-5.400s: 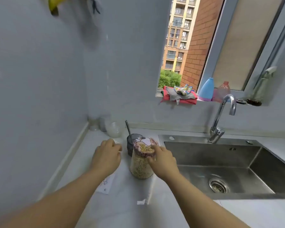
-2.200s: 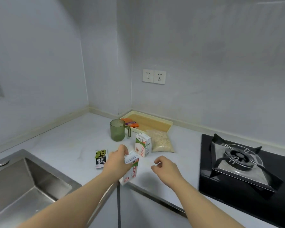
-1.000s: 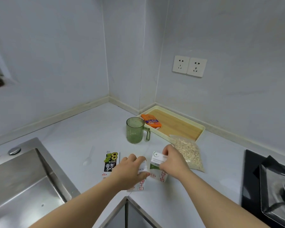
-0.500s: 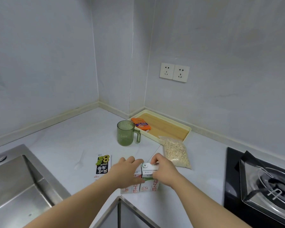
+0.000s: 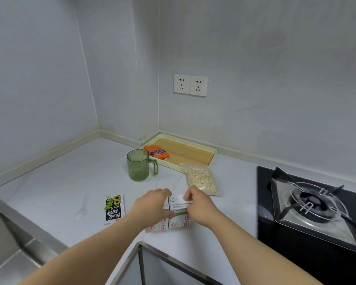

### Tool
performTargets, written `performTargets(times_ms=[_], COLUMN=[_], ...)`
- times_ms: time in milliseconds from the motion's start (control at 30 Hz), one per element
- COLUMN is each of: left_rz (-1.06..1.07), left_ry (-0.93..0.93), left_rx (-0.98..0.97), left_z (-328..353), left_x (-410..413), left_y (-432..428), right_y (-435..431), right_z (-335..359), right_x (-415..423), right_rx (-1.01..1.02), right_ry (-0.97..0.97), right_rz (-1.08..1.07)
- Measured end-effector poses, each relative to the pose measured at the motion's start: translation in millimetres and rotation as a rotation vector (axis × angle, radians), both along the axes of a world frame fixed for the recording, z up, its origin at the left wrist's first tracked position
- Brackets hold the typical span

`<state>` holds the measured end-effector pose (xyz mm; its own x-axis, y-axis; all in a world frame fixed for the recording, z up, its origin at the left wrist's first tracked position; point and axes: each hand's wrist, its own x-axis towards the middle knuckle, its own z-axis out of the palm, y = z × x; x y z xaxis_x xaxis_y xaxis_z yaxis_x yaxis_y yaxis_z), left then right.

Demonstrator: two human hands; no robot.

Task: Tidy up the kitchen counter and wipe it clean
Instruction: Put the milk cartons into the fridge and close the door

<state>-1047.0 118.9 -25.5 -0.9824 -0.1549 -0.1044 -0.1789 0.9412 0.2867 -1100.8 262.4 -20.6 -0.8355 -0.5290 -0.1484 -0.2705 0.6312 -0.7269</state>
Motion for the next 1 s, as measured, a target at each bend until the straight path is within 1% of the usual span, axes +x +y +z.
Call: performTargets(times_ms=[67,233,333,433,600,800,900,1000], left_rz=[-0.034,-0.196,-0.315,-0.447,-0.633,-0.792,-0.868,-0.925], left_ry=[0.040,0.125,0.161,0.187,0.213,0.191,0.178,0.143], left_rx=[-0.027,-0.056,-0.071,-0.087,-0.075,-0.036,-0.022,0.012], left_z=[13,52,73,88,97,88,81,74], left_x=[-5,-22,-33,-35,-27,-14,-6,6], left_y=[14,72,130,189,311,468,547,613], right_y=[19,80,136,195,316,469,547,609], right_z=[12,46,61,71,74,70,66,59], right_x=[2,9,19,34,68,114,139,164], right_rx=[-0.017,-0.042,-0.056,-0.100,-0.116,-0.137,-0.104,-0.045], right_ry=[0.044,0.142,0.204,0.217,0.262,0.223,0.219,0.171], right_rz=[-0.065,-0.260,-0.393,-0.508,-0.696,-0.895,-0.983,-1.066])
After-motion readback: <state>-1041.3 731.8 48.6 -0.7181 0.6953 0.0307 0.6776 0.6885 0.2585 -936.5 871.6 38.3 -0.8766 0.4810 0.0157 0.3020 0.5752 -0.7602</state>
